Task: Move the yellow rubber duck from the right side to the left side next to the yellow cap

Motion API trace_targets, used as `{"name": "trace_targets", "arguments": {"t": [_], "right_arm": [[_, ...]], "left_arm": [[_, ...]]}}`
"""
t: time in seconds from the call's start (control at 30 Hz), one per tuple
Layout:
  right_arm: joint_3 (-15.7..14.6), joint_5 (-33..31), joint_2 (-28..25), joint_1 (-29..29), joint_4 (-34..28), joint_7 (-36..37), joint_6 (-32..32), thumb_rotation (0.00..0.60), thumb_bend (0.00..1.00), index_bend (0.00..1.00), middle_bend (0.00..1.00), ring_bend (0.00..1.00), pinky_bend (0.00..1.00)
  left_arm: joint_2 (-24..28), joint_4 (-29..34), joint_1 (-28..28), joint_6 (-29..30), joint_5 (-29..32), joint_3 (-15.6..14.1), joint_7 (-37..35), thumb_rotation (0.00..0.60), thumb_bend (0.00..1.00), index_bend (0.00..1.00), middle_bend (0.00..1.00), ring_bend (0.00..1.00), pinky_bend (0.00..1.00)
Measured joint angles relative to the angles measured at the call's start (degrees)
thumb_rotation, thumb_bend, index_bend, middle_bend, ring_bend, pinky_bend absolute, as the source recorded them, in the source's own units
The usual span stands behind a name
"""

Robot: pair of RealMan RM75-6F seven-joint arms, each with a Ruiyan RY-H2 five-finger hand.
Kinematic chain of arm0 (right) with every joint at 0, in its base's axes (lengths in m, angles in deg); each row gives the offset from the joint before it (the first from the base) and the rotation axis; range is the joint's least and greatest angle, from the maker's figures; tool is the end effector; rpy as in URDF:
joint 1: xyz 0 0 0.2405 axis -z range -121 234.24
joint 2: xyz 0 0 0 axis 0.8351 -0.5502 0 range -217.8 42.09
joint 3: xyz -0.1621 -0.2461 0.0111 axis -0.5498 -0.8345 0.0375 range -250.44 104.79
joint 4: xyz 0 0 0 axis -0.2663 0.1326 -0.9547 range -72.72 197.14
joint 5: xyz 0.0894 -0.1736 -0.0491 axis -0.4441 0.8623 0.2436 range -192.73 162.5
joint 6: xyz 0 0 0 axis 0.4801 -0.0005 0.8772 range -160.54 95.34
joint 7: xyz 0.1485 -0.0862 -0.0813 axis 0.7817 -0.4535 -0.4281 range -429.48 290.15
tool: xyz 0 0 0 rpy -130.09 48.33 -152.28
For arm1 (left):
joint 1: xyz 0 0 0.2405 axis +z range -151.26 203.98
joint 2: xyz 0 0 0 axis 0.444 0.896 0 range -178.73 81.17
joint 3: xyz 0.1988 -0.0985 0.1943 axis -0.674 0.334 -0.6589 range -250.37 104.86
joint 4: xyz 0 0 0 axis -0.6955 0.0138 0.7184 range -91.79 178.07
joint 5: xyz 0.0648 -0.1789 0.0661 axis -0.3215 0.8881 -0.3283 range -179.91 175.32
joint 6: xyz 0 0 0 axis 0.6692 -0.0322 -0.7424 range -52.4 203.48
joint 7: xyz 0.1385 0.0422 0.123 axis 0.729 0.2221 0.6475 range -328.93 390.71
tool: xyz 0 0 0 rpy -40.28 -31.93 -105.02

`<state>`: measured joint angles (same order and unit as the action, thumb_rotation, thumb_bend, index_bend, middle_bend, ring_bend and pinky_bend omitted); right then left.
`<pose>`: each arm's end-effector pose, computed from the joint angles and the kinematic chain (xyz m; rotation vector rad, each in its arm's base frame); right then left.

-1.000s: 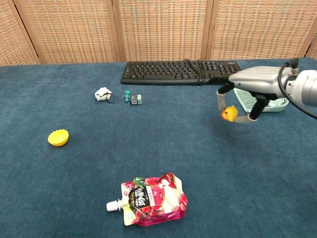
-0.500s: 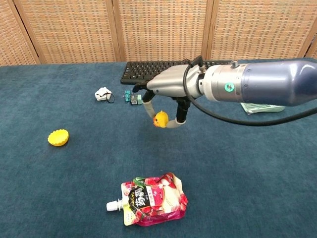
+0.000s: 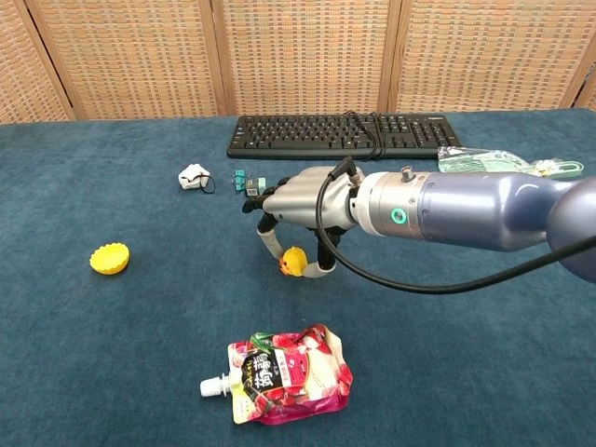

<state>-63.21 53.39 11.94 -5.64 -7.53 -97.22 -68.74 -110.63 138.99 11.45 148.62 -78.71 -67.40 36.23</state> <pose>-0.0477 -0.4259 -0.1294 2.3680 -0.4633 0.7574 -0.3240 0.2935 0.1739 -1.4694 -0.9417 -0.8173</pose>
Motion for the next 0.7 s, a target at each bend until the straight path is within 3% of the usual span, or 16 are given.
{"name": "trace_targets", "arguments": {"t": [0.1, 0.23, 0.5, 0.7], "right_arm": [[-0.71, -0.11, 0.29, 0.03, 0.36, -0.88, -0.55, 0.6, 0.31, 0.51, 0.0, 0.0, 0.0], [-1.21, 0.01, 0.13, 0.13, 0.08, -1.8, -1.62, 0.6, 0.09, 0.3, 0.0, 0.0, 0.0], [-1.34, -0.46, -2.96, 1.17, -3.78, -3.51, -4.61, 0.6, 0.08, 0.26, 0.0, 0.0, 0.0], [-2.07, 0.03, -9.68, 4.28, -10.05, -4.34, -9.61, 0.6, 0.08, 0.24, 0.0, 0.0, 0.0]], "left_arm": [[0.01, 0.03, 0.06, 0.2, -0.08, 0.0, 0.0, 0.6, 0.0, 0.0, 0.0, 0.0, 0.0], [-0.01, -0.02, 0.07, 0.26, -0.04, 0.0, -0.01, 0.6, 0.0, 0.0, 0.0, 0.0, 0.0], [0.11, 0.16, 0.24, 0.7, -0.56, -0.16, -0.24, 0.6, 0.0, 0.0, 0.0, 0.0, 0.0], [0.34, 0.2, 0.55, 1.51, -1.36, -0.22, -1.03, 0.6, 0.0, 0.0, 0.0, 0.0, 0.0]]}}
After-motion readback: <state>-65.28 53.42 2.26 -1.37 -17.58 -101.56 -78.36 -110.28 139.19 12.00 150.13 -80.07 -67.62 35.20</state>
